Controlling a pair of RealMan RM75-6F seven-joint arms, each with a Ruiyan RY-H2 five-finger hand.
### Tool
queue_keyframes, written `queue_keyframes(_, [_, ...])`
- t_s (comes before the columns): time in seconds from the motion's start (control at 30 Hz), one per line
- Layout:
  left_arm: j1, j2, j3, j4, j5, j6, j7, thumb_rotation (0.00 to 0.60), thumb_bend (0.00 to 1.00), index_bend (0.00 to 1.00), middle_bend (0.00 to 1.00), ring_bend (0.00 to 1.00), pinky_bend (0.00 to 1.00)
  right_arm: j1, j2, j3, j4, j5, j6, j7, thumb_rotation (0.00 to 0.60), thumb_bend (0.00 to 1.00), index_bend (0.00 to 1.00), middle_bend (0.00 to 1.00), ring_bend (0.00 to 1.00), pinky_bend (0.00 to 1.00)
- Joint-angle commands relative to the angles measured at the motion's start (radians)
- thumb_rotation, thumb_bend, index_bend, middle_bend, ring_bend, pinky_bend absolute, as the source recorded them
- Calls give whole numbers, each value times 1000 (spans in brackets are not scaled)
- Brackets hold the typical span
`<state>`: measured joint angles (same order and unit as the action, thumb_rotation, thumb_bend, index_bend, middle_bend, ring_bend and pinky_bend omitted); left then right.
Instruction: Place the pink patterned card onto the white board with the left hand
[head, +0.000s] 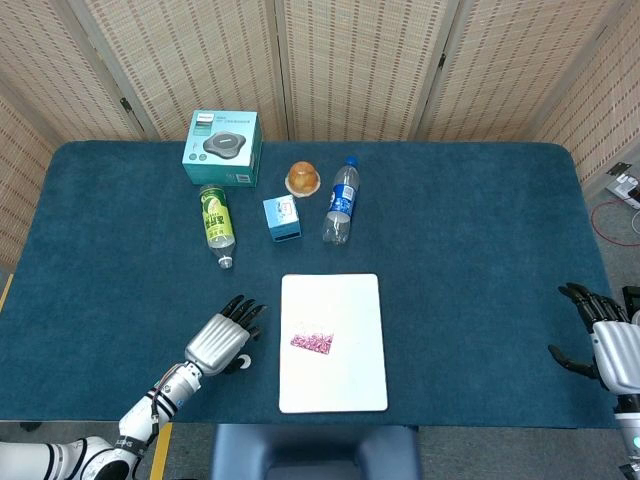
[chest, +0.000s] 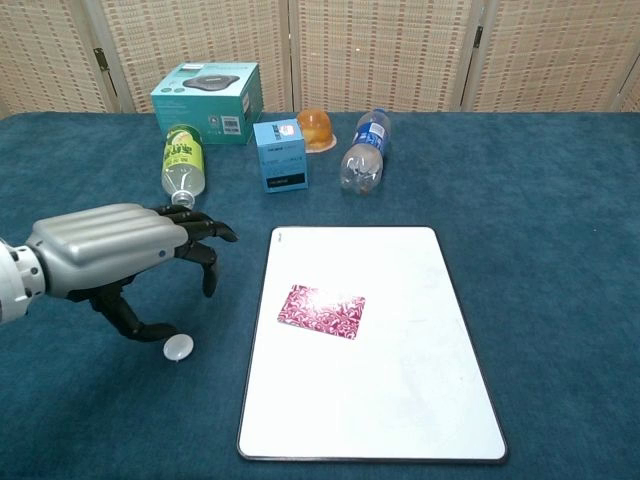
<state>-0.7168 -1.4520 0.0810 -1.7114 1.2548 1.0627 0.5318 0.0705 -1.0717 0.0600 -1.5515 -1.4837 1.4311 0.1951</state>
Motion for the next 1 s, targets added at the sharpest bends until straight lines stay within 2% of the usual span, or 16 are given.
queue_keyframes(0.03, [22, -1, 20, 12, 37, 16, -14, 600, 337, 425, 110, 55, 0, 0, 0, 0, -1, 0, 0, -1, 600, 252, 148, 163, 162, 149])
queue_keyframes(0.2, [47, -19, 34, 36, 74, 23, -21, 600, 289, 443, 110, 63, 0, -1, 0, -2, -4, -2, 2, -4, 600, 251, 148, 163, 163, 149])
queue_keyframes(0.37, [69, -47, 34, 63, 94, 28, -22, 600, 286, 454, 111, 68, 0, -3, 1, -3, -5, -3, 5, -5, 600, 251, 148, 163, 163, 149])
queue_keyframes(0.8, [84, -87, -4, 112, 73, -13, -19, 600, 288, 461, 112, 70, 0, -4, 1, -5, -6, -2, 7, -5, 600, 251, 148, 163, 163, 149])
queue_keyframes(1.0, [86, -90, -15, 117, 64, -29, -15, 600, 322, 465, 113, 70, 0, -2, 1, -4, -6, -3, 5, -6, 600, 252, 148, 163, 163, 149])
